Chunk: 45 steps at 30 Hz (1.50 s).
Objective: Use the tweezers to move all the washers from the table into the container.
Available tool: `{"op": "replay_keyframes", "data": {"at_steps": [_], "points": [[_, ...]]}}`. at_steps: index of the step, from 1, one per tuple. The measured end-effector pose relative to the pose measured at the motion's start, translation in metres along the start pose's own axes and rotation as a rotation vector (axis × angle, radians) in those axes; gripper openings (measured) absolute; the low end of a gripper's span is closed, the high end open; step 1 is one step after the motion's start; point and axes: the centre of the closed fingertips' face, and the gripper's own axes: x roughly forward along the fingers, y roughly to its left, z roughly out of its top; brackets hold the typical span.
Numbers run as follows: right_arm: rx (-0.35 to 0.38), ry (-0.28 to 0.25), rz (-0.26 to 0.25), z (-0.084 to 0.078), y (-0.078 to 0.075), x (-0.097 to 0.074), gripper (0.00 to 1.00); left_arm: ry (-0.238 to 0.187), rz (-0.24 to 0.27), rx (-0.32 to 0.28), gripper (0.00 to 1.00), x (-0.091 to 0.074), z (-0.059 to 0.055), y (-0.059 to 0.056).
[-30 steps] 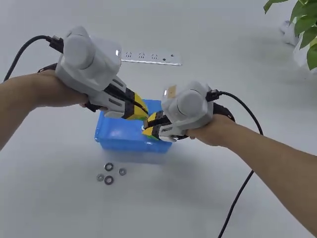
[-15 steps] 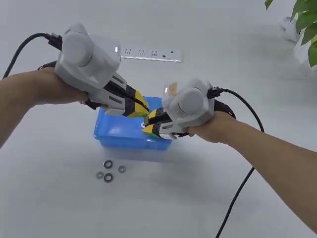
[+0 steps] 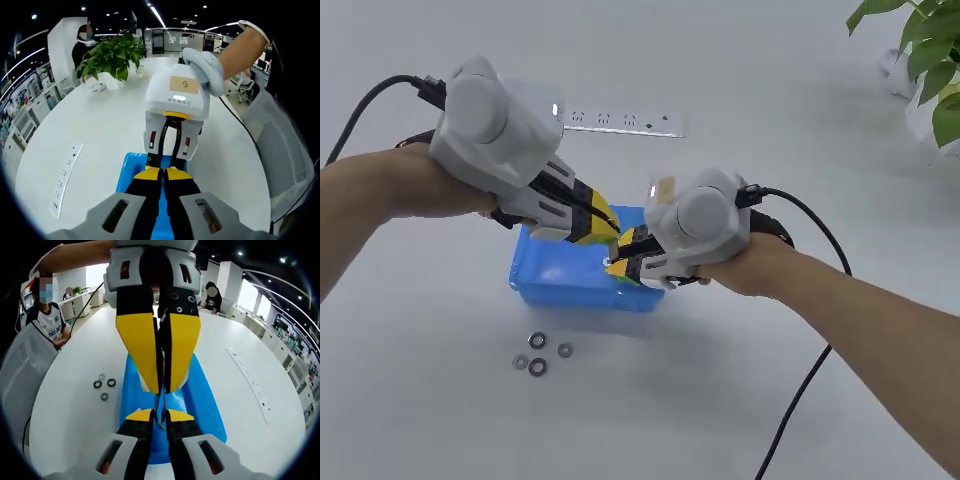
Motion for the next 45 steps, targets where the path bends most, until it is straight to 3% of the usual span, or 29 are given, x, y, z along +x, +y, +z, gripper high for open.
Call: {"op": "replay_keyframes", "data": {"at_steps": [17,25,34,45], "points": [[-0.026,-0.013,-0.042,0.026,0.009,-0.026,0.12,-0.003,0.022,0.046,0.05,-0.023,0.026,-0.017],[-0.036,-0.021,-0.047,0.037,0.020,-0.031,0.12,0.005,0.030,0.058,0.05,-0.034,0.030,-0.029],[-0.054,-0.022,-0.029,0.044,0.038,-0.029,0.12,0.023,0.034,0.057,0.05,-0.042,0.026,-0.045],[-0.053,-0.034,-0.001,0.050,0.062,-0.018,0.12,0.034,0.040,0.028,0.05,-0.049,0.012,-0.065]]}}
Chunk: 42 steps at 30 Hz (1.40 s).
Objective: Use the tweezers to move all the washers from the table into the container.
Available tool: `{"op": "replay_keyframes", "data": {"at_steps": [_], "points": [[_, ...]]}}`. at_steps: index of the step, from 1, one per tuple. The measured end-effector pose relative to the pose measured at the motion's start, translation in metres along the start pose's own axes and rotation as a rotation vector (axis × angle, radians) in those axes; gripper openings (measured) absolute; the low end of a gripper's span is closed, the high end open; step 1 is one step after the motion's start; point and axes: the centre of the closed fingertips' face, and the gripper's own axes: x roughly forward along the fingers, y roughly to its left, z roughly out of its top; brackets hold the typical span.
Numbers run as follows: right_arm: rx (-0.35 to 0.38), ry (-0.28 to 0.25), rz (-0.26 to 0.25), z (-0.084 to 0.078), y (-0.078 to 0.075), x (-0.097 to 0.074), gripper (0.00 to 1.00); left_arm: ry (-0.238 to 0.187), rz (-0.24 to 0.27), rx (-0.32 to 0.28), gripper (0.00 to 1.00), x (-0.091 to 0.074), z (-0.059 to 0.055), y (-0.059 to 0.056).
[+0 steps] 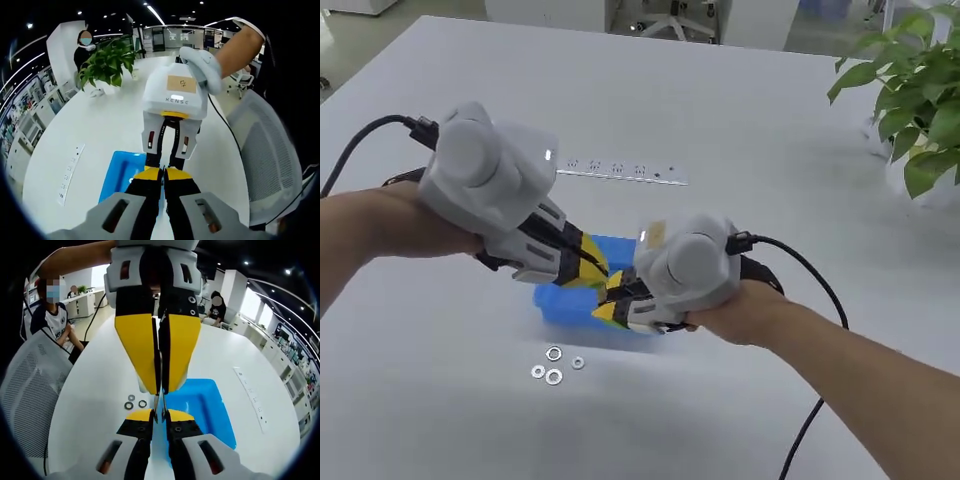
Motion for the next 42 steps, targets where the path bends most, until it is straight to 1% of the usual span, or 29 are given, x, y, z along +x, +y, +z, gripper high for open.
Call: {"op": "replay_keyframes", "data": {"at_steps": [7,14,23,33,42], "points": [[0.006,-0.003,0.020,-0.002,0.012,0.010,0.12,0.011,-0.002,-0.016,0.05,0.000,-0.011,-0.010],[0.017,-0.006,0.041,-0.005,0.021,0.018,0.12,0.021,-0.010,-0.032,0.05,0.003,-0.021,-0.016],[0.016,-0.008,0.054,-0.011,0.030,0.028,0.12,0.034,-0.019,-0.039,0.05,0.008,-0.032,-0.022],[0.027,-0.014,0.064,-0.016,0.037,0.040,0.12,0.047,-0.027,-0.052,0.05,0.011,-0.046,-0.026],[0.030,-0.011,0.077,-0.019,0.040,0.046,0.12,0.048,-0.028,-0.068,0.05,0.014,-0.054,-0.027]]}}
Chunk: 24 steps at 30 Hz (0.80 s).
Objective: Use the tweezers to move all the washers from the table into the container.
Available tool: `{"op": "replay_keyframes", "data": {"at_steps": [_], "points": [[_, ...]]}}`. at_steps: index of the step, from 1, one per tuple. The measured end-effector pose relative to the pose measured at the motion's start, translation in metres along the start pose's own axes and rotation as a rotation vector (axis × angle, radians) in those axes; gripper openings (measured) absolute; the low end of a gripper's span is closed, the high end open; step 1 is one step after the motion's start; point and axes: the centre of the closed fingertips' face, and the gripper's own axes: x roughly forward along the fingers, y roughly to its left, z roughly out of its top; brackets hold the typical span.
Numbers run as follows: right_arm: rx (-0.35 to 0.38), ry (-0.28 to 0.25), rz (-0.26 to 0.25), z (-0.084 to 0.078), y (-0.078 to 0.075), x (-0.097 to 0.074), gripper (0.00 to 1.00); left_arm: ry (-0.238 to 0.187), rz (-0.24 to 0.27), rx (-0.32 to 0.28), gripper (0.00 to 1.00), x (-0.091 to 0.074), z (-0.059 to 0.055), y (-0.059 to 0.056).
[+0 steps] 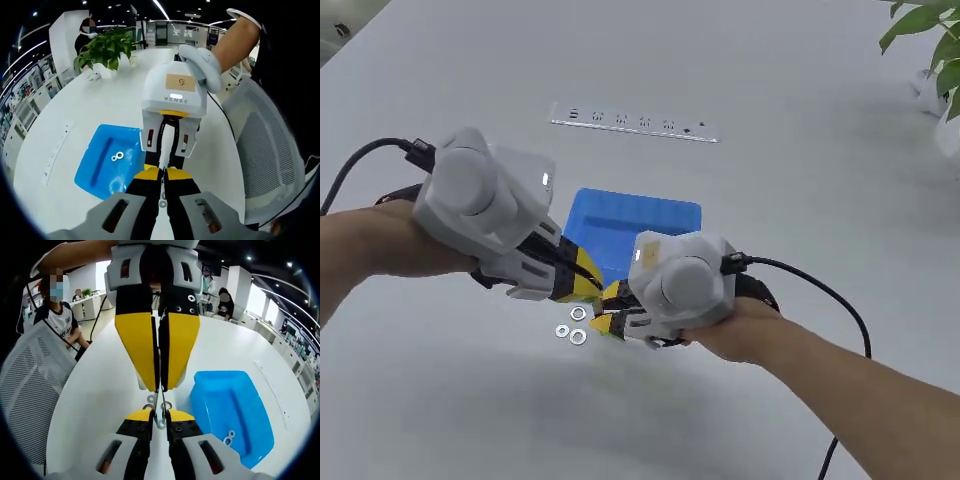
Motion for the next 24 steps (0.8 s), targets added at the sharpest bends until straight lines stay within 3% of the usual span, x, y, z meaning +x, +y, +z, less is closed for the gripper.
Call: {"op": "replay_keyframes", "data": {"at_steps": [24], "points": [[0.027,0.005,0.017,-0.0063,0.0006,0.0045,0.12,-0.002,-0.004,-0.007,0.05,0.0057,-0.0026,0.0027]]}}
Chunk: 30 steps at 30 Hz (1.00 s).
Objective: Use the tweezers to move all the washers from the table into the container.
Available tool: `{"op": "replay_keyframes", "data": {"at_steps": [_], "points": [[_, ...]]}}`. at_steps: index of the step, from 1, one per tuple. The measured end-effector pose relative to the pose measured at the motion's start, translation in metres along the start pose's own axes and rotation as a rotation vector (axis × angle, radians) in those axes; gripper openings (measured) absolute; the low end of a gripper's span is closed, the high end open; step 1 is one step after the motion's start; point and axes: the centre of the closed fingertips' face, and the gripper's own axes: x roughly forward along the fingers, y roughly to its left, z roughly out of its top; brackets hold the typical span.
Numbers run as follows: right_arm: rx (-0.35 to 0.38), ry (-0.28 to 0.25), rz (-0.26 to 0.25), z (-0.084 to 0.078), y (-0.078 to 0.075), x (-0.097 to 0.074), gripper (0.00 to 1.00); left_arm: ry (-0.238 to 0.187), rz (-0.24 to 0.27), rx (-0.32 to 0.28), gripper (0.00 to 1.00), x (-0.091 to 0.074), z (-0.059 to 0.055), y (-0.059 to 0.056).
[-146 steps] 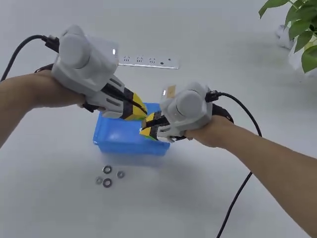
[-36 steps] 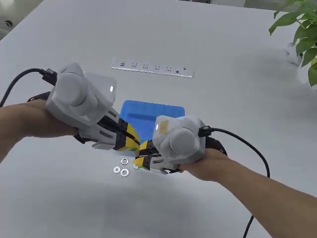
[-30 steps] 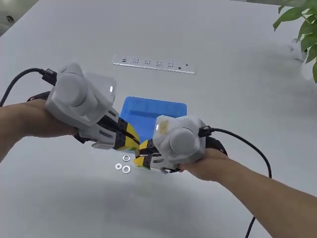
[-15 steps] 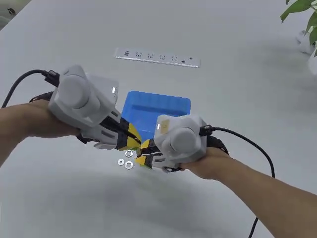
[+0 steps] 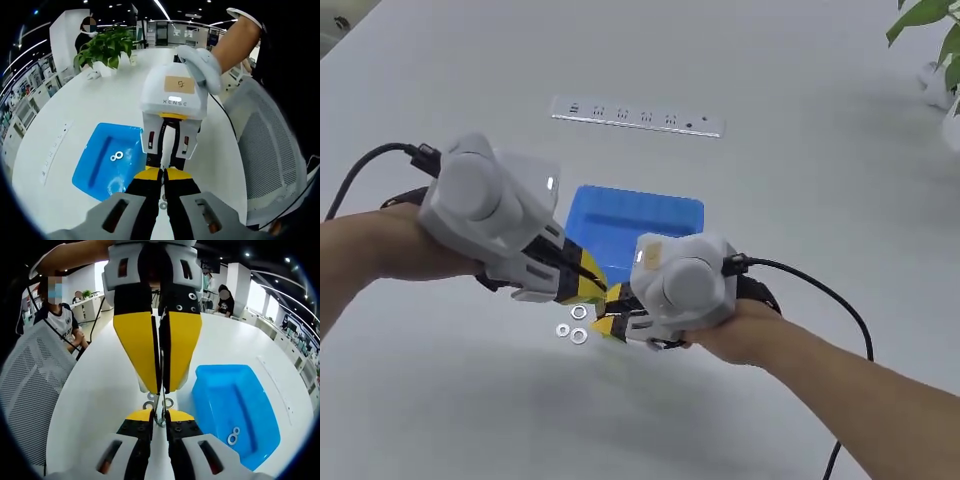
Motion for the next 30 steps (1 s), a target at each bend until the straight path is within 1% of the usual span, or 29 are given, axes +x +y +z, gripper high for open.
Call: {"op": "replay_keyframes", "data": {"at_steps": [11,30], "points": [[0.030,0.002,0.007,-0.0016,-0.0008,0.0003,0.10,-0.009,-0.006,-0.007,0.05,0.0016,0.0012,0.0012],[0.030,0.008,0.016,0.0001,0.0023,0.0004,0.09,-0.005,-0.011,-0.011,0.05,0.0003,0.0013,-0.0012]]}}
